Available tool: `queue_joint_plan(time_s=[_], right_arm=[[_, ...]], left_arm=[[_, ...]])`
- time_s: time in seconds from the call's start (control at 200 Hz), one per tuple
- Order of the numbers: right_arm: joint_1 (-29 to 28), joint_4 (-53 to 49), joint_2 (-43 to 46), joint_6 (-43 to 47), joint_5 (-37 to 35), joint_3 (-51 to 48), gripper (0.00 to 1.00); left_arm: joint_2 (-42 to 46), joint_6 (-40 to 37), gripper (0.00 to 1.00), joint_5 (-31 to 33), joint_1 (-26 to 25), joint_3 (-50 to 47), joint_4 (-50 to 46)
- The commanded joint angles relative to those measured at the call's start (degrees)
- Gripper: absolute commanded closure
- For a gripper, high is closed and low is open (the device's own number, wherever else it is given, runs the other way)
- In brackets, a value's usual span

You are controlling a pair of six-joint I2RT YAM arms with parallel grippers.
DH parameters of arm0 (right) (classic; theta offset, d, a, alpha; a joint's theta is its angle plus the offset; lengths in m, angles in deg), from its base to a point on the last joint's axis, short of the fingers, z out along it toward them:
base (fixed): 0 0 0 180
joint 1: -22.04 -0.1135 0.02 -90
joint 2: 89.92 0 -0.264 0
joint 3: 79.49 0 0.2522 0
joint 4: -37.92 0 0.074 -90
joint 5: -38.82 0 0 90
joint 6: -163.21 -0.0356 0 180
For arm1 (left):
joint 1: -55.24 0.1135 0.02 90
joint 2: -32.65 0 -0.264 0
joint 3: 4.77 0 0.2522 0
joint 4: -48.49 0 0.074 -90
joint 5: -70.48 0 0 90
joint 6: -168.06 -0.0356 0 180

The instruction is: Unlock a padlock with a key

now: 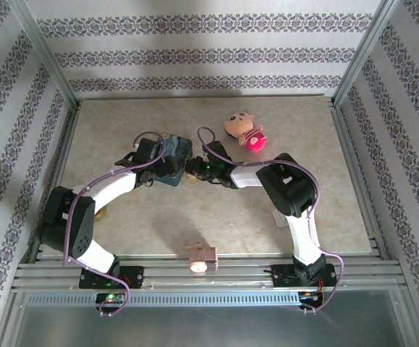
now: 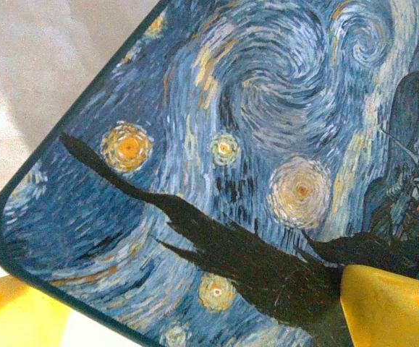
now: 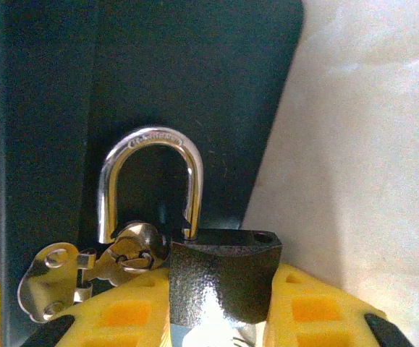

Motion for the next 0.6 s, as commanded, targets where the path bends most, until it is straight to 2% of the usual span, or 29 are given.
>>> queue_joint_plan(time_s=[0.0, 0.29, 0.45, 0.595], right_arm=[[0.85, 2.91, 1.77, 1.29, -3.2, -1.86, 1.0], [1.48, 1.06, 8.57, 4.07, -5.76, -7.51, 1.0], [1.02, 0.39, 12.89, 4.92, -7.79, -12.51, 1.0], [0.92, -3.14, 17.74, 7.48, -10.14, -16.73, 1.0]], left_arm=[[0.55, -0.11, 0.11, -0.59, 1.13, -2.19, -3.39], [2.26, 0.99, 0.21, -2.76, 5.45, -4.89, -0.84], [2.12, 0.55, 0.3, -3.5, 7.67, -5.08, 0.06], [2.73, 0.29, 0.29, -4.47, 8.26, -4.8, 0.51]])
